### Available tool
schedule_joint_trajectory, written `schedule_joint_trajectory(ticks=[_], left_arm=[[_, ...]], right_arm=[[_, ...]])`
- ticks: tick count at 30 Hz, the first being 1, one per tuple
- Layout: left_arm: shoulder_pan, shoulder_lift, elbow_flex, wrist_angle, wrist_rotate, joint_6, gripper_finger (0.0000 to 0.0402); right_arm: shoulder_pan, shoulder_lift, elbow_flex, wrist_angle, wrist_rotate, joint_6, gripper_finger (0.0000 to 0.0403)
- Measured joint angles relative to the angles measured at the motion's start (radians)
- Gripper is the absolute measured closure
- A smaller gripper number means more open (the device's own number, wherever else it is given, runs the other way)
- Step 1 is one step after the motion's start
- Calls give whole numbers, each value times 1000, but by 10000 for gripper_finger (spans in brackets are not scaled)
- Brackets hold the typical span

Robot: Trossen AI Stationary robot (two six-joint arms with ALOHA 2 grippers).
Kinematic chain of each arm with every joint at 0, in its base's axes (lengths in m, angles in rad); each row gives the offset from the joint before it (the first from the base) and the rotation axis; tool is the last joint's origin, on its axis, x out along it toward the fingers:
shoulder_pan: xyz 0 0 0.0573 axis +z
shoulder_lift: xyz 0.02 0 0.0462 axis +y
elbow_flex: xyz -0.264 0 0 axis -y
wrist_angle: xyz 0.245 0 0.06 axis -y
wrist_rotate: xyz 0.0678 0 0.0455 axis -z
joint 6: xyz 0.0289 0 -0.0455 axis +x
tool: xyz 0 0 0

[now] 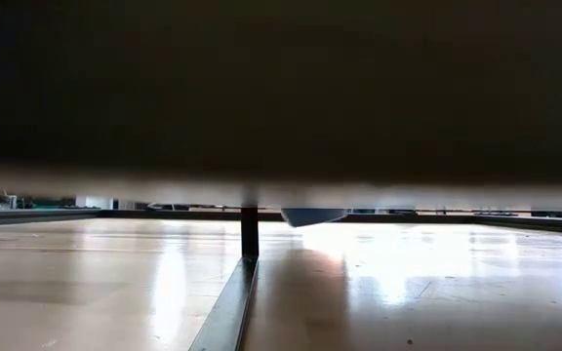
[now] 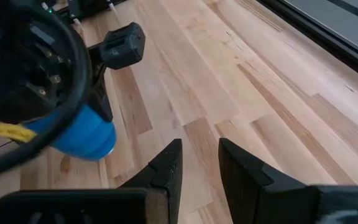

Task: Place coffee mugs
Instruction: Move the blue mug to the center of the table

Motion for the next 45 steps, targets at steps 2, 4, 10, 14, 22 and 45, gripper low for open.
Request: schedule_joint_trajectory(ticks=[2, 4, 10, 14, 22, 45], left_arm=[[-4, -2, 0, 17, 0, 8, 396], [-5, -2, 2, 20, -1, 7, 395], [-1, 12, 2, 14, 3, 33, 394], [-1, 22, 2, 22, 17, 35, 392], [-1, 24, 0, 13, 16, 58, 389], [2, 24, 2, 15, 15, 23, 308]], right_arm=[[0, 0, 0, 0, -2, 0, 318], [0, 0, 0, 0, -2, 0, 318], [0, 0, 0, 0, -1, 0, 318], [0, 0, 0, 0, -1, -1, 318], [0, 0, 0, 0, -1, -3, 318], [0, 0, 0, 0, -16, 27, 318]])
